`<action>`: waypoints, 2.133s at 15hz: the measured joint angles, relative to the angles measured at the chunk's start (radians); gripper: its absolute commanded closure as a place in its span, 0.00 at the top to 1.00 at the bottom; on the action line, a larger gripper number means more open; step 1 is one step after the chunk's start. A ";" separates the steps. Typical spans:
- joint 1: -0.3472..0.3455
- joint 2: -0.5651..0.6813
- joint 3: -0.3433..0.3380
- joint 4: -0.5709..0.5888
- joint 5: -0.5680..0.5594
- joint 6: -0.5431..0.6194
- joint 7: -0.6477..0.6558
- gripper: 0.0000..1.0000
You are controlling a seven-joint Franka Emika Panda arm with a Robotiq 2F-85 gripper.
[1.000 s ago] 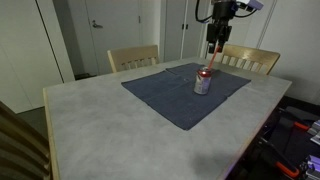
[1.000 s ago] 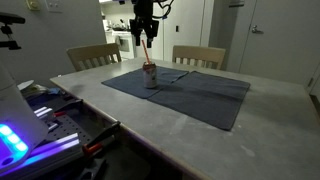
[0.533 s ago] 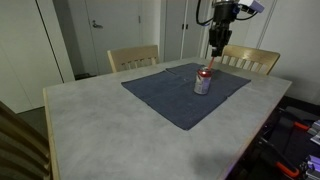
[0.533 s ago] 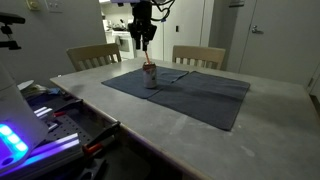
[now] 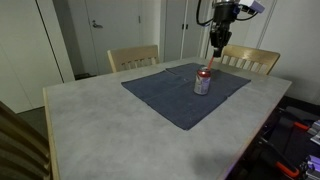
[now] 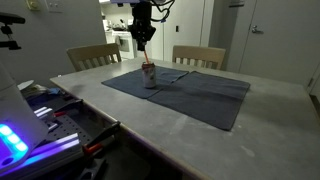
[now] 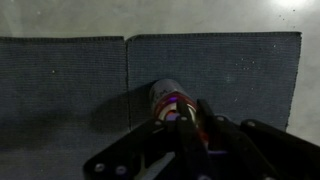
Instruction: Take the straw out of the soda can and put it on the table
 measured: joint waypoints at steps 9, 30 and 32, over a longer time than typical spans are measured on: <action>0.000 -0.004 -0.002 0.009 -0.004 -0.015 0.000 0.02; 0.023 -0.088 0.019 0.102 -0.136 -0.181 0.005 0.02; 0.028 -0.095 0.020 0.102 -0.138 -0.181 0.005 0.02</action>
